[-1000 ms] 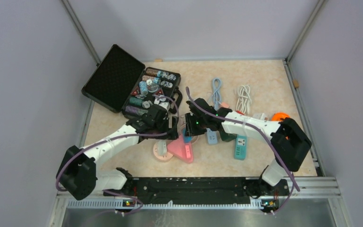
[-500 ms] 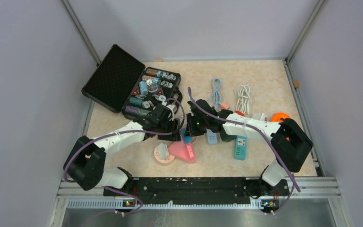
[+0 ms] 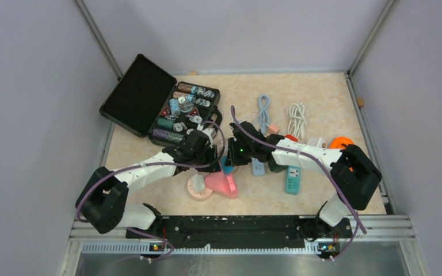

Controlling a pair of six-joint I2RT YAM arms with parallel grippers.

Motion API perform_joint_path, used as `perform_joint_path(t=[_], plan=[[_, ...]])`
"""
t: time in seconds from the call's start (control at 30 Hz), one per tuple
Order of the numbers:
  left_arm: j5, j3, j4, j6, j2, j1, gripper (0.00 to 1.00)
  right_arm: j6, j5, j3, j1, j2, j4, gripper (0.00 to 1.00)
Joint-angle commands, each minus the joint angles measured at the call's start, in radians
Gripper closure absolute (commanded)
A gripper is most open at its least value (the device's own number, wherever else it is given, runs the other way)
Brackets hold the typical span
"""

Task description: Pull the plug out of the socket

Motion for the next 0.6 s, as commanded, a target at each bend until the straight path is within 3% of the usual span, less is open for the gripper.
perform_joint_path(t=[0.0, 0.4, 0.57], plan=[[-0.092, -0.06, -0.025, -0.002, 0.017, -0.006, 0.66, 0.029, -0.009, 0.055, -0.006, -0.048, 0.028, 1.0], [-0.13, -0.107, -0.017, -0.009, 0.003, -0.024, 0.75, 0.016, -0.057, 0.099, -0.043, -0.057, -0.001, 1.0], [-0.134, -0.102, -0.016, -0.014, 0.006, -0.027, 0.77, -0.057, 0.058, 0.158, 0.006, 0.007, -0.087, 1.0]])
